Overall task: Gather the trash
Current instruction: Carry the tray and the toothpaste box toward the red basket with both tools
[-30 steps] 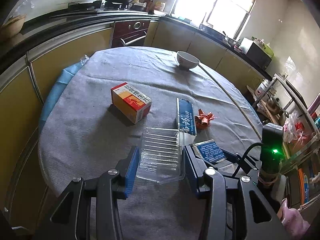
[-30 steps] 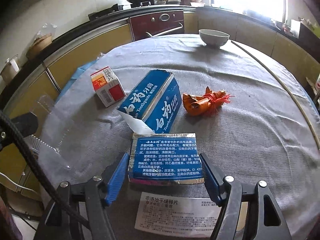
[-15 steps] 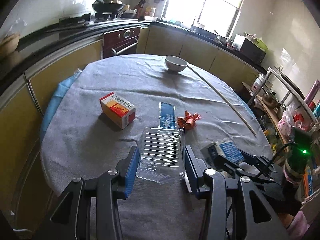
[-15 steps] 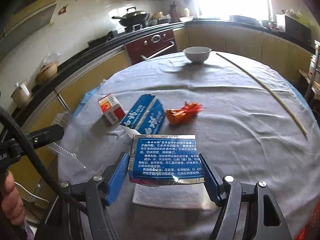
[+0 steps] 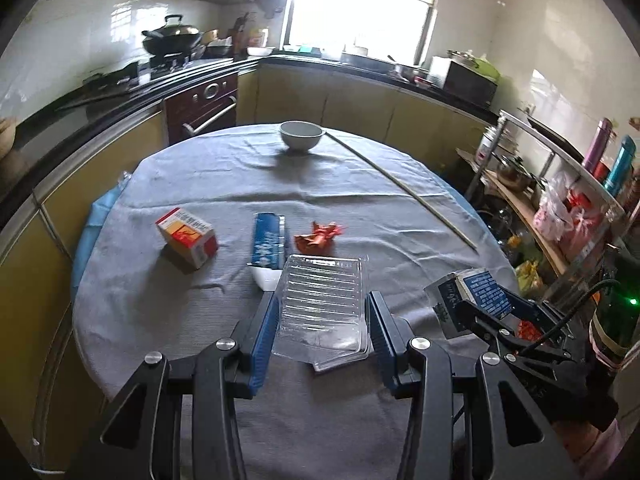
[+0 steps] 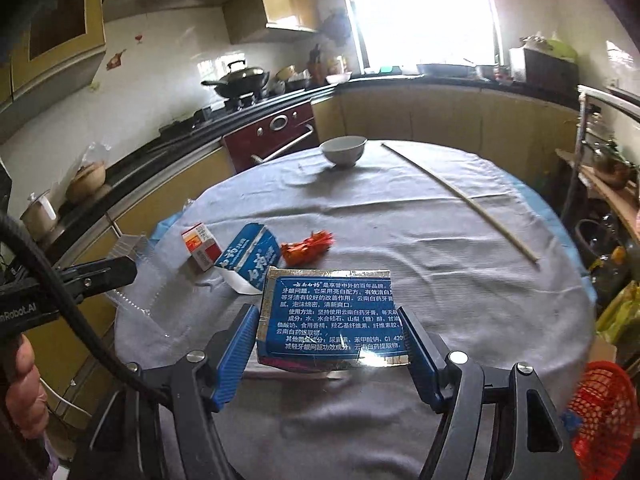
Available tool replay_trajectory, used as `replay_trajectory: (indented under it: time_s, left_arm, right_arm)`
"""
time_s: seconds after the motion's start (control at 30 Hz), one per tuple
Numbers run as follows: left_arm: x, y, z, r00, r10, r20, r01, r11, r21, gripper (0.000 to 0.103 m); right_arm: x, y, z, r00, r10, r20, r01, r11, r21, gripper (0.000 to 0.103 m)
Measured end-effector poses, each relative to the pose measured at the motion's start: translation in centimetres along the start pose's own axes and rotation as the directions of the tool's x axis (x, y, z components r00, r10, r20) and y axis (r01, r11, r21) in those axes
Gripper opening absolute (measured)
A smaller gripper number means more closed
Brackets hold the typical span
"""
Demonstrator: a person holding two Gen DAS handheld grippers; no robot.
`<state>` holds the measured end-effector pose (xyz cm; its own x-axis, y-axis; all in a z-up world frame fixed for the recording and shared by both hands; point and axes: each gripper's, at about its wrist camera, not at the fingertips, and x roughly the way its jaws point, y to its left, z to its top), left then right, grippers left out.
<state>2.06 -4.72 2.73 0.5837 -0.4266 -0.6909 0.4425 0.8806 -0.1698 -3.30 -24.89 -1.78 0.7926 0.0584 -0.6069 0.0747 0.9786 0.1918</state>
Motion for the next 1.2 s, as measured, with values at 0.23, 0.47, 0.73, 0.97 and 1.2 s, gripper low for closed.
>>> replay_trajectory:
  time_s: [0.23, 0.47, 0.73, 0.97, 1.2]
  left_arm:
    - [-0.6, -3.5, 0.1, 1.0, -0.017, 0.004, 0.017, 0.998, 0.058, 0.047]
    - [-0.7, -6.6, 0.4, 1.0, 0.006, 0.022, -0.009, 0.992, 0.123, 0.047]
    - [-0.5, -9.1, 0.2, 0.999, 0.027, 0.02, -0.03, 0.985, 0.17, 0.047]
    - [-0.8, -10.7, -0.1, 0.999, 0.045, 0.03, -0.05, 0.978, 0.202, 0.047]
    - [-1.4, -12.0, -0.5, 0.998, 0.052, 0.044, -0.061, 0.972, 0.228, 0.047]
  right_arm:
    - [-3.2, -2.4, -1.0, 0.998, -0.039, 0.045, 0.037, 0.999, 0.04, 0.072]
    - [-6.4, -5.3, -1.9, 0.993, -0.076, 0.085, 0.067, 0.992, 0.103, 0.072]
    - [-8.6, -7.6, -2.6, 0.988, -0.1, 0.116, 0.08, 0.983, 0.163, 0.072]
    - [-9.7, -8.7, -3.2, 0.985, -0.107, 0.135, 0.08, 0.978, 0.191, 0.072]
    - [-11.0, -9.5, -3.8, 0.982, -0.11, 0.154, 0.076, 0.974, 0.215, 0.072]
